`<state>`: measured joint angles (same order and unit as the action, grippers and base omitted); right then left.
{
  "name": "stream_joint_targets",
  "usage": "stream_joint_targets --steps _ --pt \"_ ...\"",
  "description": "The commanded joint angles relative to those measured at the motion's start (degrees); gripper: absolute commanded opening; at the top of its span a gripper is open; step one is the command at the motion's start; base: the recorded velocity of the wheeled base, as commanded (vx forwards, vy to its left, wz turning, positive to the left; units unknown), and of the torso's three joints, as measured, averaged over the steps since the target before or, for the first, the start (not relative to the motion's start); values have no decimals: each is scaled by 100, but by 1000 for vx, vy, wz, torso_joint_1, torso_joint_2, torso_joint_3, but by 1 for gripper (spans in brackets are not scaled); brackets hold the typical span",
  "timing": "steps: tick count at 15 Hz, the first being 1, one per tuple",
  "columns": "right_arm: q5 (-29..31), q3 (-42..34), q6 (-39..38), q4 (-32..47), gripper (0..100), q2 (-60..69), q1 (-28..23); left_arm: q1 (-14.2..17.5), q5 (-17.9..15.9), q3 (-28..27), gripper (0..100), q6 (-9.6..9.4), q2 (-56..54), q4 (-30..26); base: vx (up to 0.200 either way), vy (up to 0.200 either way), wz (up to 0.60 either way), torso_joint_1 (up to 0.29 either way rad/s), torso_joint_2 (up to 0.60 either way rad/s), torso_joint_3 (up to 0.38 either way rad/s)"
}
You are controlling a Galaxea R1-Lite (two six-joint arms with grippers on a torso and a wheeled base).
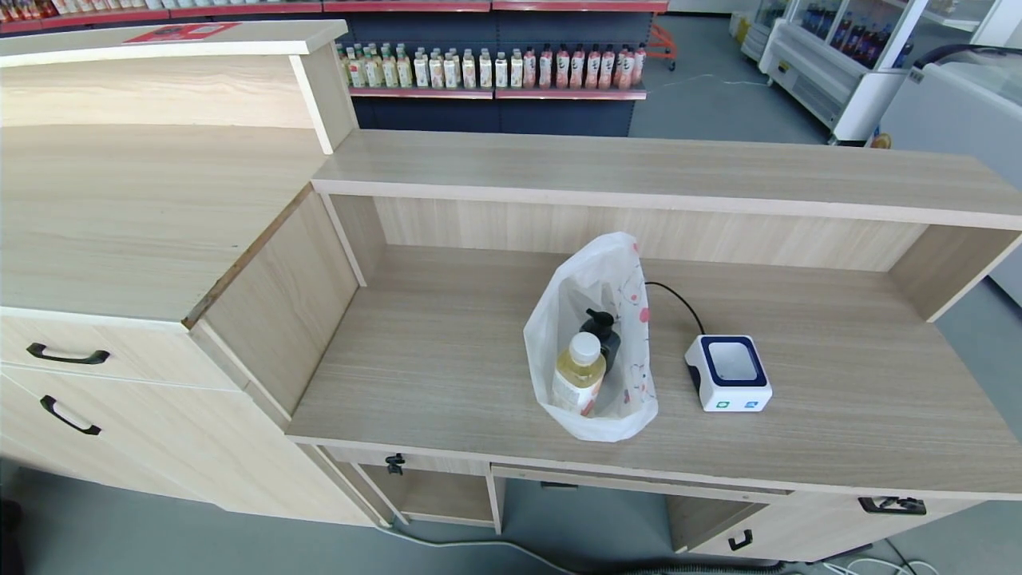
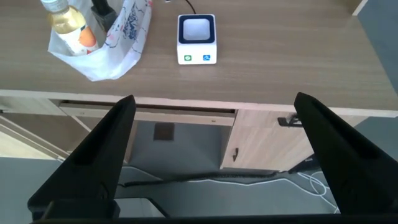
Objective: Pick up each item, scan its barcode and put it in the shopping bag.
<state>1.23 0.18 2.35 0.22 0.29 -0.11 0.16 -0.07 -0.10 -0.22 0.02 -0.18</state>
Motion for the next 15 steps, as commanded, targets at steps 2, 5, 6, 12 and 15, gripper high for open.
stream_joint_targets --steps 2,5,6,12,15 --pt "0 -1 2 4 100 -29 2 2 -1 1 100 -13 -2 1 0 -200 0 0 2 5" --pt "0 -1 11 4 100 -29 -7 2 -1 1 100 -22 -2 1 0 -200 0 7 -4 1" --pt "0 -1 11 4 100 -29 2 2 -1 1 100 -13 -2 1 0 -200 0 12 2 -2" --pt "0 -1 2 4 100 -29 2 2 -1 1 100 22 -2 1 0 -133 0 2 2 0" --pt "0 -1 11 4 100 -29 2 2 -10 1 100 -22 15 1 133 0 0 2 0 2"
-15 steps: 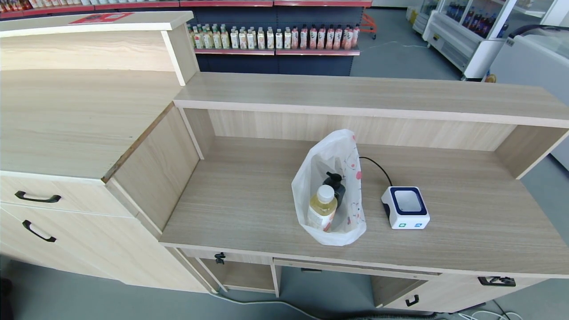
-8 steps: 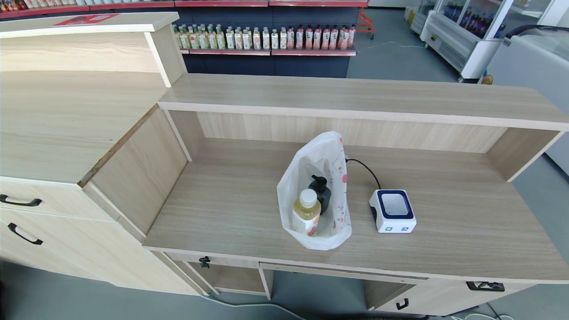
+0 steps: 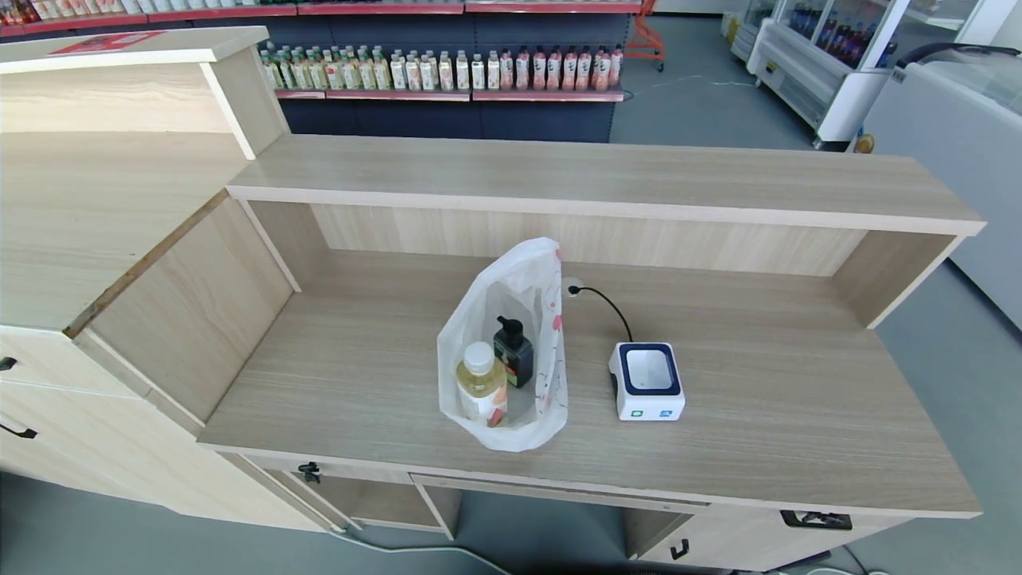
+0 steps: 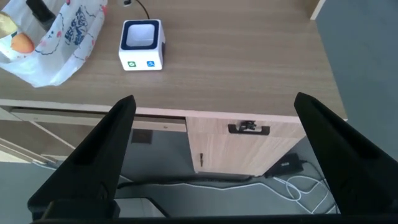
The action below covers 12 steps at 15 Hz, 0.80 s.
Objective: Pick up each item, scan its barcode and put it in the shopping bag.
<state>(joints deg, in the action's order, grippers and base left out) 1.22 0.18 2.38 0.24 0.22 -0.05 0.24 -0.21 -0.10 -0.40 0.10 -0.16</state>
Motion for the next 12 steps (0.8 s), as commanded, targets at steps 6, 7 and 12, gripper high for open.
stream_joint_targets --steps 6,7,12 --pt "1 -1 0 2 100 -22 -13 -7 3 1 100 -4 -10 -2 200 0 0 3 2 1" --pt "1 -1 0 2 100 -22 -4 -7 12 1 100 14 -10 -2 200 0 0 12 7 2" --pt "1 -1 35 2 100 -22 -13 -7 12 1 100 31 -10 -2 0 0 0 0 0 0"
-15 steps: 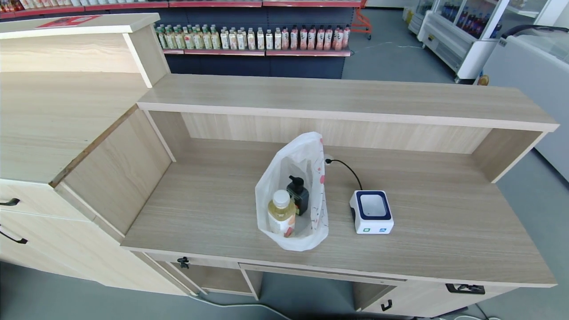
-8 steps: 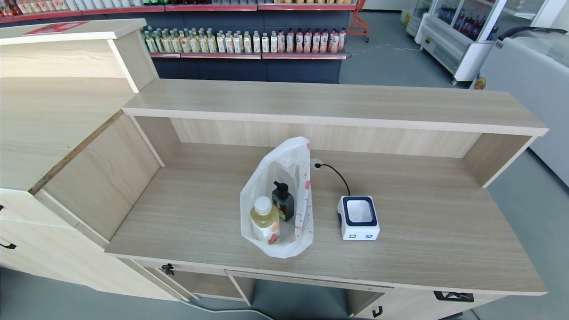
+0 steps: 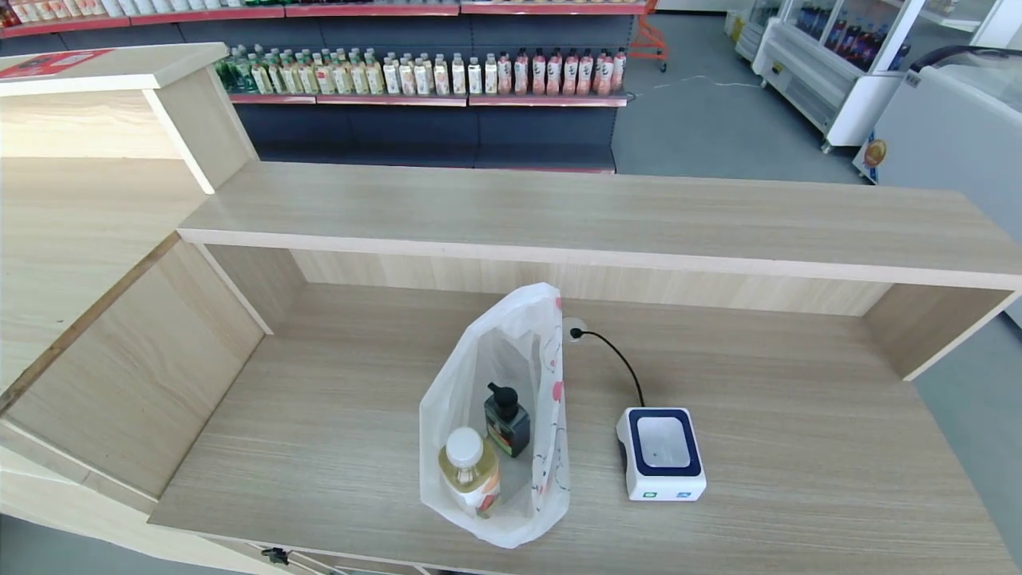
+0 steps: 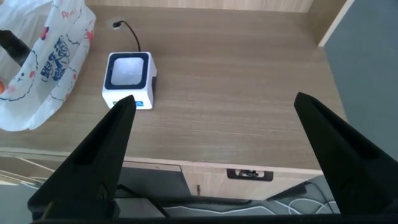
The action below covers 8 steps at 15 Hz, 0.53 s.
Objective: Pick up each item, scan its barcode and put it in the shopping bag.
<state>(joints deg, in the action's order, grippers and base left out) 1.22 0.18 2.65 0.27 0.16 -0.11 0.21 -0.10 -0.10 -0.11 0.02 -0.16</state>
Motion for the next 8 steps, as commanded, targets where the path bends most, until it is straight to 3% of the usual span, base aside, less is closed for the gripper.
stream_joint_targets --steps 1,8 --pt "1 -1 8 0 0 -16 2 -3 1 1 100 2 -2 -2 0 0 0 0 0 0" --pt "1 8 -89 0 0 -16 -7 -3 1 1 100 2 -2 -2 0 0 0 0 0 0"
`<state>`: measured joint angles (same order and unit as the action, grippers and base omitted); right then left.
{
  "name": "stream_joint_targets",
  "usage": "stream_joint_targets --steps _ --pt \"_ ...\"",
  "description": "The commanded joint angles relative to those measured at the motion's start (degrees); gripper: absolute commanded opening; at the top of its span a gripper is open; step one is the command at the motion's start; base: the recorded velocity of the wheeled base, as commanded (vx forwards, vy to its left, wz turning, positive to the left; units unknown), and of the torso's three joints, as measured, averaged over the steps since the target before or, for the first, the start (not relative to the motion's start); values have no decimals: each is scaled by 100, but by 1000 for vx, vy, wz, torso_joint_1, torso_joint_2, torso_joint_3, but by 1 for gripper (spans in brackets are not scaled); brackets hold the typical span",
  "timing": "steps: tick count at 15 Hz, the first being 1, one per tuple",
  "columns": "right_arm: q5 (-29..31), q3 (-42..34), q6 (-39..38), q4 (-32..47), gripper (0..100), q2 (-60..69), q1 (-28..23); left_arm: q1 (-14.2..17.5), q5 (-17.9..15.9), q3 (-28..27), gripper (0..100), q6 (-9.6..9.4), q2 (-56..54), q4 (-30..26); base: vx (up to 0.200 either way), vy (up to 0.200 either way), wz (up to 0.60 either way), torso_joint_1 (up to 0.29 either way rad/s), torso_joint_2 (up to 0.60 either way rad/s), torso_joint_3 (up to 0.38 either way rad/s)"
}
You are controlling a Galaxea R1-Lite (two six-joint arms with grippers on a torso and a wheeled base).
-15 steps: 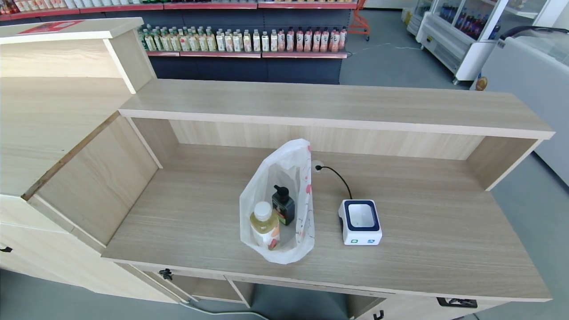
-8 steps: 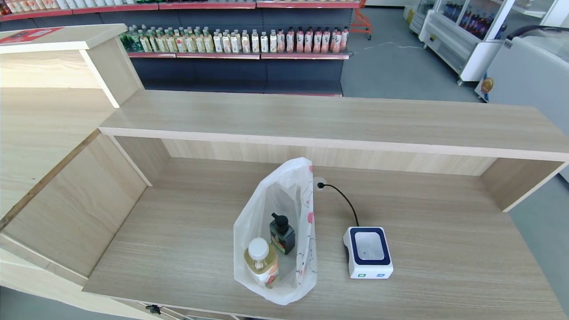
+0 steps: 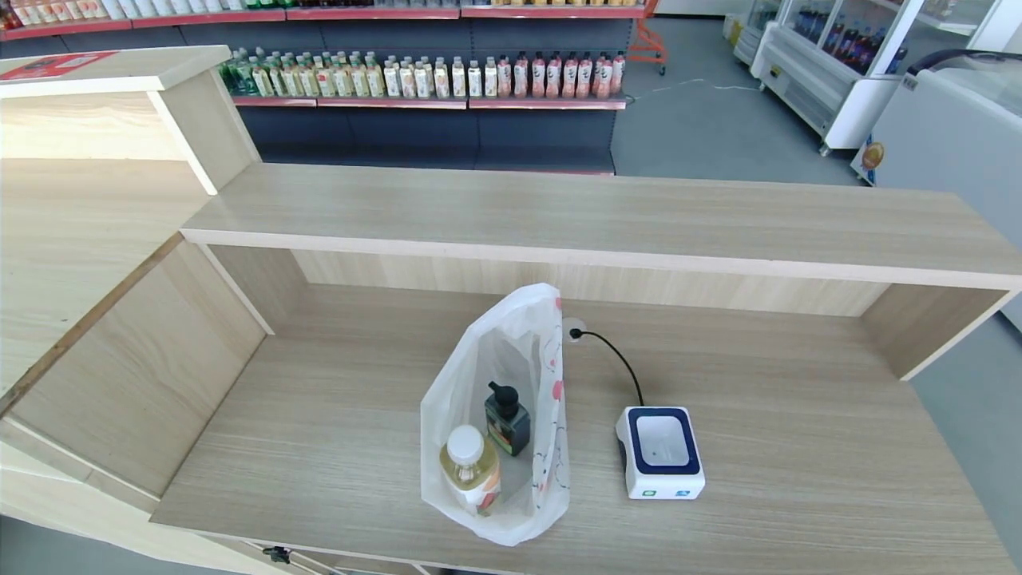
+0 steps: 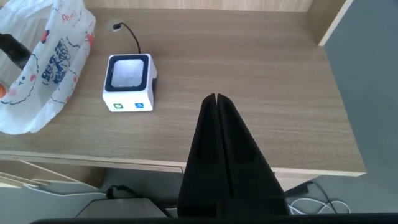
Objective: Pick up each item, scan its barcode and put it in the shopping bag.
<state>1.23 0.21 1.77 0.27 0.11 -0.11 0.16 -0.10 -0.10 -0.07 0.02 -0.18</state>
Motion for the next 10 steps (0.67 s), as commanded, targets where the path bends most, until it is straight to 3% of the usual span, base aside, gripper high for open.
stream_joint_targets --steps 1,10 --pt "0 6 -1 0 0 -11 -7 2 1 1 100 -1 -2 1 0 0 0 0 0 0" --pt "0 6 -1 0 0 -11 -7 2 1 1 100 -1 -2 1 0 0 0 0 0 0"
